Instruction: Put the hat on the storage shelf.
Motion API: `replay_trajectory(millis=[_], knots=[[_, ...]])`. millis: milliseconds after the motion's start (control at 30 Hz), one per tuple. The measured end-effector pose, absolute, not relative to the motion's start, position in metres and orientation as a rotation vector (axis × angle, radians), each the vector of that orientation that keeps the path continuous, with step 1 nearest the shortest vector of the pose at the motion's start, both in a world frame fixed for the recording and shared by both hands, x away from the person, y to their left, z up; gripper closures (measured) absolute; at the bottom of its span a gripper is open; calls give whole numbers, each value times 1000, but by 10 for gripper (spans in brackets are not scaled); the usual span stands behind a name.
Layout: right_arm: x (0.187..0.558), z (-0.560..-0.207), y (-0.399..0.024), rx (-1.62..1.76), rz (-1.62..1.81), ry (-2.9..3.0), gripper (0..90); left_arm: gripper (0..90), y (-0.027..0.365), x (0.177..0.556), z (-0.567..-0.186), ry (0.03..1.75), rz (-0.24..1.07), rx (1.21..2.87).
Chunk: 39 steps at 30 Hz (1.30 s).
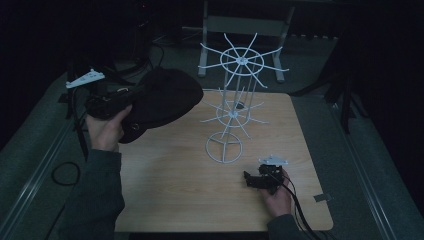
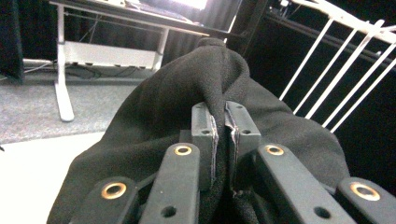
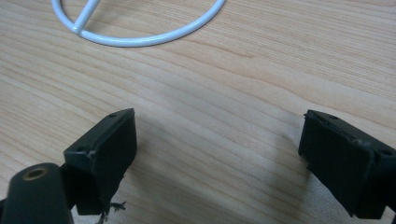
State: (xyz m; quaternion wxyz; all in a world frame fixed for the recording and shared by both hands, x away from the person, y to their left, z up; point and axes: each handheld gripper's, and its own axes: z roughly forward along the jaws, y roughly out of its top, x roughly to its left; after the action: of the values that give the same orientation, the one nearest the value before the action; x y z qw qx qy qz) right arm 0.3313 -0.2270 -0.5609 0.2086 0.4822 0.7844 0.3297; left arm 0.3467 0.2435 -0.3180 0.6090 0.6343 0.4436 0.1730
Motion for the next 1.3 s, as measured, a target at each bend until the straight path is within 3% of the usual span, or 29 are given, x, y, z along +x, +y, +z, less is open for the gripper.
replay_trajectory(millis=[567,1300], knots=[[331,-561,-227,1342,917,2183,112,863,239,343,-305,985,418,1456],[331,-561,-227,1341,917,2183,111,863,245,346,-299,973,375,1299]])
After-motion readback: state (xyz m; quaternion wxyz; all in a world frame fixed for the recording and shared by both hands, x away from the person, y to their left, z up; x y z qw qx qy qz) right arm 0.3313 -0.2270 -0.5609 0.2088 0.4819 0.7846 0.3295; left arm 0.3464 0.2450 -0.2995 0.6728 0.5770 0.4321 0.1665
